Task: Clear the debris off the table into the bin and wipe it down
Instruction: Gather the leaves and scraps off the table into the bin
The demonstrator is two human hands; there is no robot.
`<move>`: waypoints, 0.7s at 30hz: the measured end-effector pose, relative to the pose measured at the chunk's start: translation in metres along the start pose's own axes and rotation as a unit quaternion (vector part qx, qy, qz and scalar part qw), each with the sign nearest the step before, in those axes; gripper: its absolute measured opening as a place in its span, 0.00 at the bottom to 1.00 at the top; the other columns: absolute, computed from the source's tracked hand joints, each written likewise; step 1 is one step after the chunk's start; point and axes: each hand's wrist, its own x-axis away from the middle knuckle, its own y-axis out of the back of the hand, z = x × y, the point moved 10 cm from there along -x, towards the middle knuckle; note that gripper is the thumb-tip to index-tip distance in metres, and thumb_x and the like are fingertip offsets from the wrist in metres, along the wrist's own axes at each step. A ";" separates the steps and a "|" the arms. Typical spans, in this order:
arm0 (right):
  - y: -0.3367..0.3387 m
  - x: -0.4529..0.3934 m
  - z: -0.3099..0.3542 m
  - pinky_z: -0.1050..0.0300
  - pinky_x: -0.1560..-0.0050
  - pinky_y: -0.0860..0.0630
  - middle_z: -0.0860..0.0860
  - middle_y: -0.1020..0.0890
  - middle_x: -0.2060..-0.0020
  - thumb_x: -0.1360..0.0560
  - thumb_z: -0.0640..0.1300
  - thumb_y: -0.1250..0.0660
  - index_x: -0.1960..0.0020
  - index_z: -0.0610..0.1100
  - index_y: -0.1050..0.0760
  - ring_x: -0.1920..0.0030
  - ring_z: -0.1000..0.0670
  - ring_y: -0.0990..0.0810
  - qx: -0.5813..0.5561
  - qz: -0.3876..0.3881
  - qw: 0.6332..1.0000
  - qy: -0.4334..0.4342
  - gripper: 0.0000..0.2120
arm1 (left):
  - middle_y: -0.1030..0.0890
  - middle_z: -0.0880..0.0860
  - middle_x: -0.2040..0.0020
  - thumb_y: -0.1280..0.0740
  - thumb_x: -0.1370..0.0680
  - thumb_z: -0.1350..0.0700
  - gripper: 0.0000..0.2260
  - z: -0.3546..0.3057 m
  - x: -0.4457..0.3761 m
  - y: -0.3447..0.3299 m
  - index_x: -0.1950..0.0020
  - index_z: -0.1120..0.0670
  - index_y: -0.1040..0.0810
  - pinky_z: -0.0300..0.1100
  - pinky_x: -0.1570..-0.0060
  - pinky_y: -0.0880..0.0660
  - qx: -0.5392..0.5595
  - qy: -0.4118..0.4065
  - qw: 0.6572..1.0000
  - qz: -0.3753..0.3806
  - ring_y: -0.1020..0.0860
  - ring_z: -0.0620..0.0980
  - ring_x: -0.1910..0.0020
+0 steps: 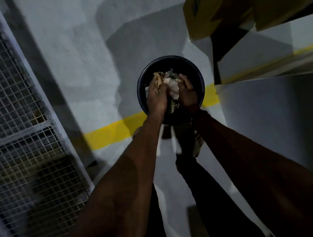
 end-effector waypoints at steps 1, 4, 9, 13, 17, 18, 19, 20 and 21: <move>0.002 0.001 -0.002 0.62 0.25 0.37 0.42 0.28 0.23 0.12 0.43 0.41 0.22 0.40 0.29 0.22 0.44 0.31 0.000 0.006 1.000 0.010 0.19 | 0.24 0.52 0.24 0.33 0.15 0.52 0.23 -0.001 0.001 0.001 0.20 0.51 0.29 0.44 0.26 0.30 0.004 -0.007 1.000 0.005 0.26 0.50 0.26; 0.011 0.010 0.004 0.51 0.21 0.34 0.38 0.27 0.24 0.18 0.49 0.42 0.22 0.36 0.31 0.23 0.42 0.29 0.004 0.009 0.999 0.032 0.28 | 0.26 0.51 0.22 0.37 0.14 0.52 0.22 -0.005 0.009 0.004 0.20 0.52 0.29 0.50 0.21 0.34 0.000 -0.015 1.000 0.025 0.28 0.50 0.23; 0.036 0.054 0.032 0.59 0.28 0.34 0.38 0.28 0.24 0.13 0.41 0.43 0.22 0.35 0.31 0.24 0.41 0.29 0.021 0.004 0.999 0.044 0.21 | 0.27 0.53 0.21 0.35 0.19 0.53 0.28 -0.026 0.045 0.012 0.18 0.51 0.32 0.45 0.23 0.34 -0.069 -0.014 0.997 0.041 0.29 0.53 0.23; 0.055 0.098 0.046 0.64 0.33 0.27 0.42 0.28 0.24 0.12 0.36 0.44 0.21 0.37 0.33 0.25 0.45 0.27 -0.008 0.002 0.999 0.045 0.20 | 0.31 0.55 0.19 0.35 0.17 0.64 0.26 -0.071 0.098 0.019 0.19 0.54 0.32 0.35 0.28 0.39 -0.177 -0.080 0.980 0.049 0.33 0.52 0.21; 0.072 0.143 0.067 0.50 0.22 0.33 0.44 0.27 0.23 0.12 0.39 0.43 0.22 0.41 0.30 0.23 0.44 0.29 -0.012 -0.008 0.999 0.050 0.19 | 0.32 0.58 0.19 0.36 0.18 0.66 0.23 -0.106 0.140 0.025 0.23 0.56 0.26 0.40 0.23 0.41 -0.236 -0.115 0.963 0.055 0.37 0.55 0.18; 0.074 0.151 0.070 0.48 0.21 0.33 0.44 0.27 0.23 0.12 0.40 0.42 0.22 0.42 0.29 0.23 0.44 0.29 -0.024 -0.009 0.999 0.041 0.19 | 0.31 0.57 0.20 0.36 0.19 0.66 0.24 -0.110 0.145 0.029 0.22 0.55 0.27 0.43 0.22 0.40 -0.239 -0.109 0.963 0.051 0.36 0.55 0.19; 0.076 0.157 0.070 0.45 0.22 0.33 0.44 0.26 0.23 0.12 0.41 0.42 0.22 0.43 0.29 0.23 0.44 0.28 -0.045 -0.008 0.998 0.032 0.19 | 0.29 0.57 0.21 0.35 0.20 0.66 0.26 -0.112 0.148 0.032 0.22 0.55 0.27 0.46 0.21 0.37 -0.234 -0.105 0.965 0.047 0.34 0.56 0.20; 0.078 0.161 0.071 0.41 0.22 0.31 0.44 0.25 0.24 0.12 0.42 0.42 0.22 0.44 0.29 0.24 0.44 0.27 -0.063 -0.007 0.998 0.027 0.19 | 0.28 0.57 0.22 0.35 0.21 0.66 0.27 -0.114 0.153 0.036 0.22 0.54 0.27 0.49 0.22 0.35 -0.226 -0.097 0.968 0.045 0.31 0.56 0.22; 0.079 0.163 0.070 0.38 0.23 0.30 0.44 0.25 0.25 0.12 0.44 0.41 0.22 0.45 0.28 0.25 0.43 0.26 -0.074 -0.008 0.997 0.029 0.19 | 0.26 0.57 0.23 0.34 0.22 0.66 0.27 -0.115 0.158 0.039 0.23 0.54 0.26 0.50 0.24 0.32 -0.215 -0.088 0.972 0.041 0.28 0.56 0.24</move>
